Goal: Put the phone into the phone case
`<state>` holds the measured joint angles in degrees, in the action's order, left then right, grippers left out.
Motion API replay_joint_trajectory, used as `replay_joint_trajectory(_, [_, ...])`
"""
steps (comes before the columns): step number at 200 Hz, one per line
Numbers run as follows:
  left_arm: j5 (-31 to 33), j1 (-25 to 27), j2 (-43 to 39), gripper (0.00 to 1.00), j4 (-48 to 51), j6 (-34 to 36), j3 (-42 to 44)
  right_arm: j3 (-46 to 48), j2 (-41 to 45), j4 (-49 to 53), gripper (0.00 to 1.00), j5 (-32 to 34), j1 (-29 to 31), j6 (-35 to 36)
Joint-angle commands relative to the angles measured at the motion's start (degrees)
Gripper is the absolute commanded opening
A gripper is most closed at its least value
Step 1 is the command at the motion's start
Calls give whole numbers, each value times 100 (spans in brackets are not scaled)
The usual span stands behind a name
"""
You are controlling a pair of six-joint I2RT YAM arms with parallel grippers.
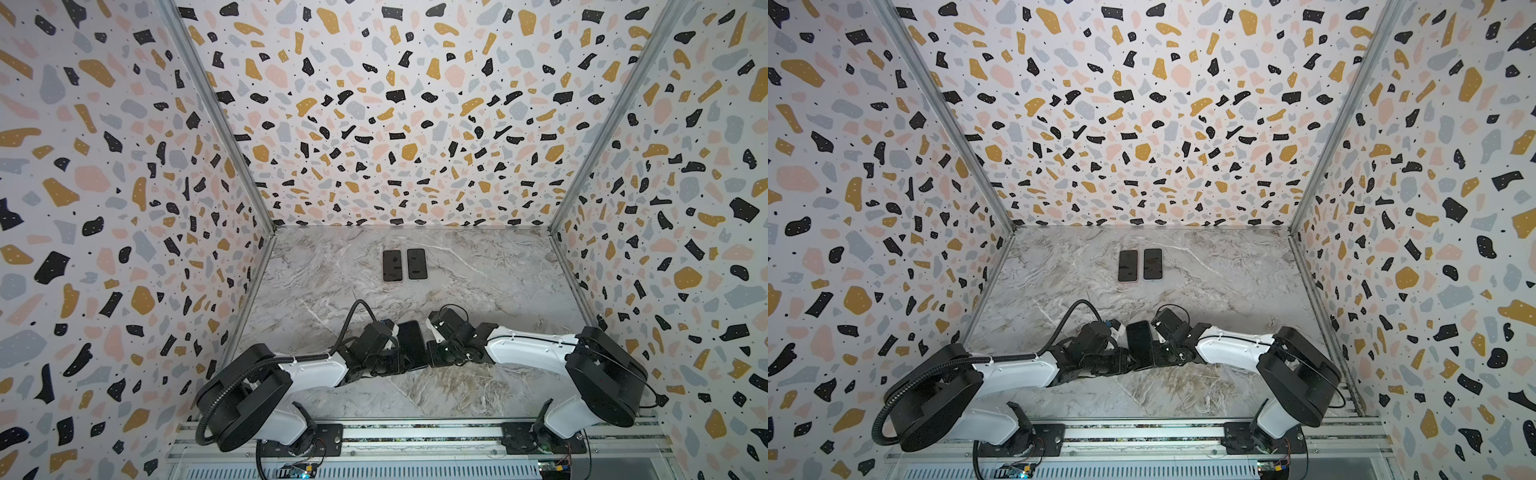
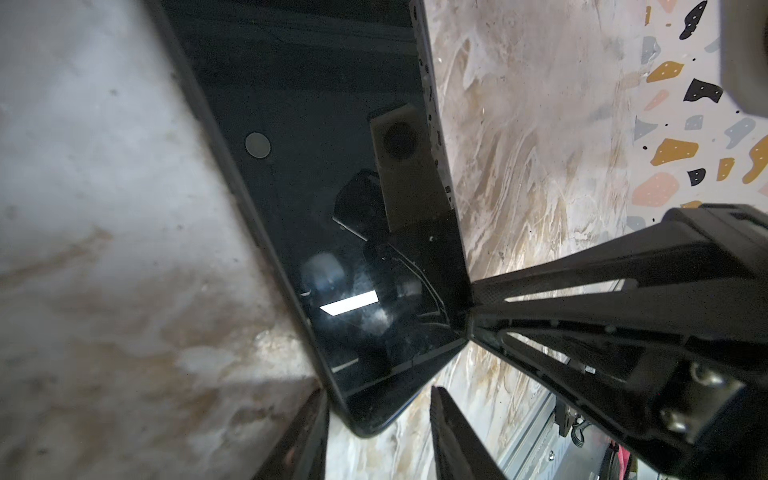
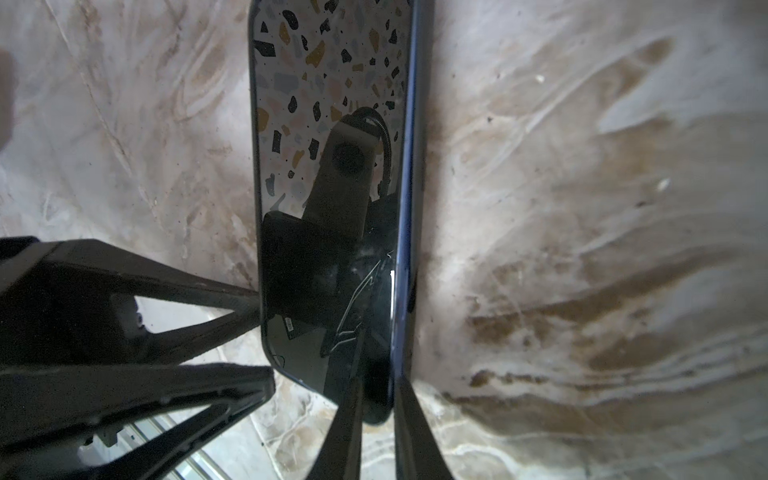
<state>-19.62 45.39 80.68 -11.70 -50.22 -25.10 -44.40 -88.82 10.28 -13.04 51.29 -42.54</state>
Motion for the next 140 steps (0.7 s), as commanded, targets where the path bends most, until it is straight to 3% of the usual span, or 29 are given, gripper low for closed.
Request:
replay_joint_trajectory(1, [228, -13, 17, 43, 418, 24, 54, 13, -48, -26, 15, -97, 47, 8])
replay_joint_trajectory(140, [-35, -4, 508, 40, -463, -282, 366, 109, -723, -670, 7, -858, 353, -170])
